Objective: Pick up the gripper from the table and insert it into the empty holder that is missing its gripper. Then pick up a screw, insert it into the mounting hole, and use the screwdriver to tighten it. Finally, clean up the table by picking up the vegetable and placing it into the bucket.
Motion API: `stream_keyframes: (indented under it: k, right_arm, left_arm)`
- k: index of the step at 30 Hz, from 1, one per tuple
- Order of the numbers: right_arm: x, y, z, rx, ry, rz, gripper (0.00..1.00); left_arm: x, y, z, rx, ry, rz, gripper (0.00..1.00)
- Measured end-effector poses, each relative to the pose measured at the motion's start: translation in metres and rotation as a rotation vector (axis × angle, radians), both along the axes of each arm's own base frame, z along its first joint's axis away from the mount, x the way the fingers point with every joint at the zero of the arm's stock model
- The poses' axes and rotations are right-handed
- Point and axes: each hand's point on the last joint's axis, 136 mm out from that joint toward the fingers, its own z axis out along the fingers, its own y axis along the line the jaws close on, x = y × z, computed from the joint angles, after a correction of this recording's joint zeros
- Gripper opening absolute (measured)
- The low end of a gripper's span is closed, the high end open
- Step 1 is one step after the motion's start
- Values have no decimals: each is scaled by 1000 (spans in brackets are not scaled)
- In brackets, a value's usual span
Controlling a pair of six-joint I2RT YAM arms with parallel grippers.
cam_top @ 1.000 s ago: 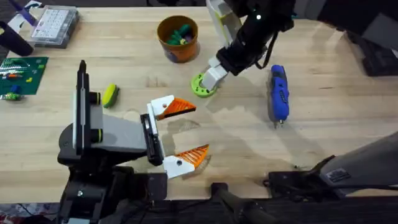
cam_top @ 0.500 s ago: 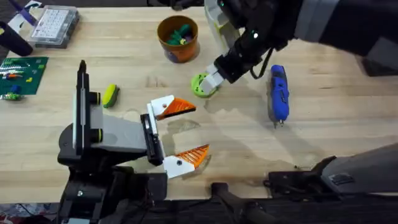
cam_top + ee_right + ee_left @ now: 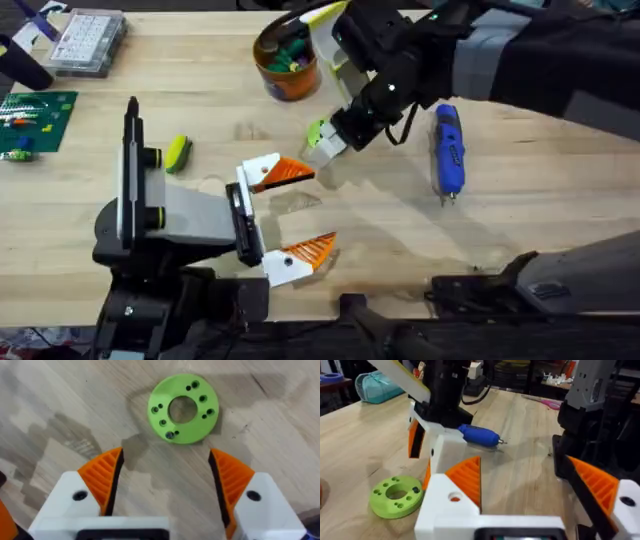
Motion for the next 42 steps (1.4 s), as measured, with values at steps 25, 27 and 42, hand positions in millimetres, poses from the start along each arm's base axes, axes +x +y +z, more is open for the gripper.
stream_keyframes:
  k: [25,27,42]
  right_arm:
    - [10,8,-39,-27,36,-3,964]
    - [11,8,-39,-26,36,-4,956]
    - [9,7,-39,-31,41,-4,796]
  left_arm:
    - [0,0,0,0,0,0,990]
    - [0,0,0,0,1,0,990]
    - [0,0,0,0,0,0,990]
